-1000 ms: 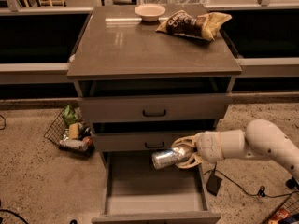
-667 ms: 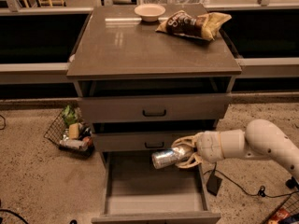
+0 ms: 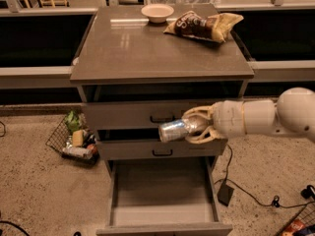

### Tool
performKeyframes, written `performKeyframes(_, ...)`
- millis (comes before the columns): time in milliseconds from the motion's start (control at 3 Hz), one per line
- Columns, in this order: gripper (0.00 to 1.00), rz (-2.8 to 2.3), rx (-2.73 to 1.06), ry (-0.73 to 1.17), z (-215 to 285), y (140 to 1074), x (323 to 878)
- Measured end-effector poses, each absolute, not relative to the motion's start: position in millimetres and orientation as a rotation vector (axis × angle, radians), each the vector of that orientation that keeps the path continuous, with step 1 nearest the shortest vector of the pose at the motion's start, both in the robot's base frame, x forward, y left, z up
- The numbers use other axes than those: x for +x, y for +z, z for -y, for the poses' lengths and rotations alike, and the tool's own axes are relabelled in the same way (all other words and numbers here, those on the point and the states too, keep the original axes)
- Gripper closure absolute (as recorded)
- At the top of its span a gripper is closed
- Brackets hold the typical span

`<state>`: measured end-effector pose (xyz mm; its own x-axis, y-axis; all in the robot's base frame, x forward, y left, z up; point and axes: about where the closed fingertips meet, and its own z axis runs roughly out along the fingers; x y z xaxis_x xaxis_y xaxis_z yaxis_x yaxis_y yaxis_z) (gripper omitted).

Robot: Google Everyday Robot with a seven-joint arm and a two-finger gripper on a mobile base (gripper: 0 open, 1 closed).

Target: Pick redbull can from bottom drawer and place on counter

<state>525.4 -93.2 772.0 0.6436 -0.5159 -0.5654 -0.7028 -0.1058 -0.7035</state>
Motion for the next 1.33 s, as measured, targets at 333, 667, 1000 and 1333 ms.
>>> performKeyframes(333, 1.0, -0.97, -1.766, 0.148, 90, 829, 535)
performKeyframes(667, 1.0, -0.971, -1.762, 0.143, 89, 832, 539)
performKeyframes(1000, 1.0, -0.975, -1.728, 0.101, 78, 854, 573)
performKeyframes(1333, 1.0, -0.974, -1.71, 0.057, 65, 885, 620)
